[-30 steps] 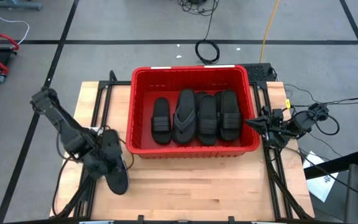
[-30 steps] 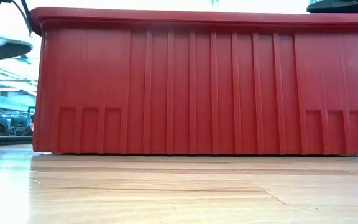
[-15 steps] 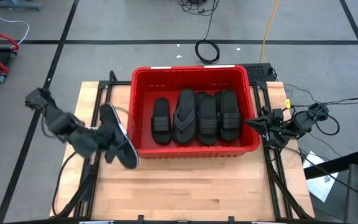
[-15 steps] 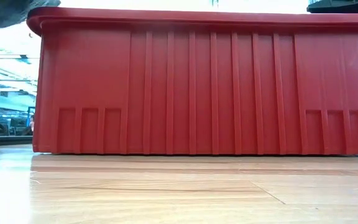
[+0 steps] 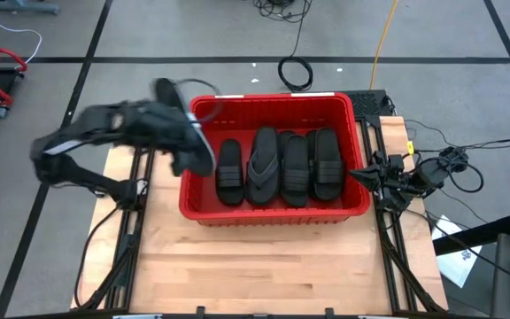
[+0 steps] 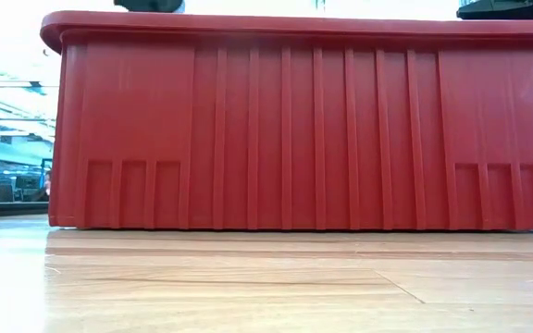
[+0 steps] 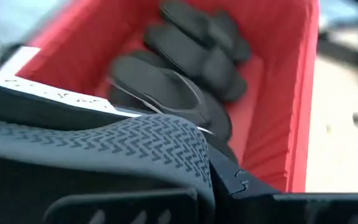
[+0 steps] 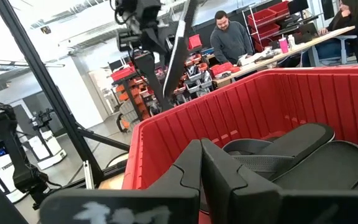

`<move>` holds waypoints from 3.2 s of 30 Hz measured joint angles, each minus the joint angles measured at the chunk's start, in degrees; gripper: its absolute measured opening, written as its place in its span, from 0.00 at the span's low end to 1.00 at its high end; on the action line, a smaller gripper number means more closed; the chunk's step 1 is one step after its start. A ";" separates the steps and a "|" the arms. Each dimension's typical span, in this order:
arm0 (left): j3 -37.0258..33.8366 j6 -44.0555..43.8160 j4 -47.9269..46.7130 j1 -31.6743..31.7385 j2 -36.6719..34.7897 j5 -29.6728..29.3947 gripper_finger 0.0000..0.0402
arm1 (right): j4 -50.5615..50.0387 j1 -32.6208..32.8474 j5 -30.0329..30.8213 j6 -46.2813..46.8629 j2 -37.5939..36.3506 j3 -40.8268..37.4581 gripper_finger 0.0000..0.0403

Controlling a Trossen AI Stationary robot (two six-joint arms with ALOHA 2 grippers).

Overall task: Pick and place slides into bin
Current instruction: Put the black slipper into the red bin, then return to Home Position

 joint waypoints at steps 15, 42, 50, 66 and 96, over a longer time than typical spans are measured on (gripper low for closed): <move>1.43 14.10 -3.05 9.88 24.66 24.16 0.00 | -0.02 0.02 0.04 -0.46 0.00 0.00 0.00; -8.49 -1.95 10.92 15.01 34.59 32.39 0.00 | -0.02 0.02 -0.18 -1.71 0.00 0.00 0.00; -12.62 -0.33 11.27 14.94 34.59 30.87 0.00 | -0.02 0.02 -0.18 -1.73 0.00 0.02 0.00; -19.00 0.11 17.07 13.74 34.43 29.66 0.03 | -0.02 0.02 -0.22 -1.73 0.00 0.02 0.00; -19.05 8.37 22.16 10.65 14.39 30.18 0.64 | 1.36 0.01 -0.24 -3.02 -0.02 0.02 0.00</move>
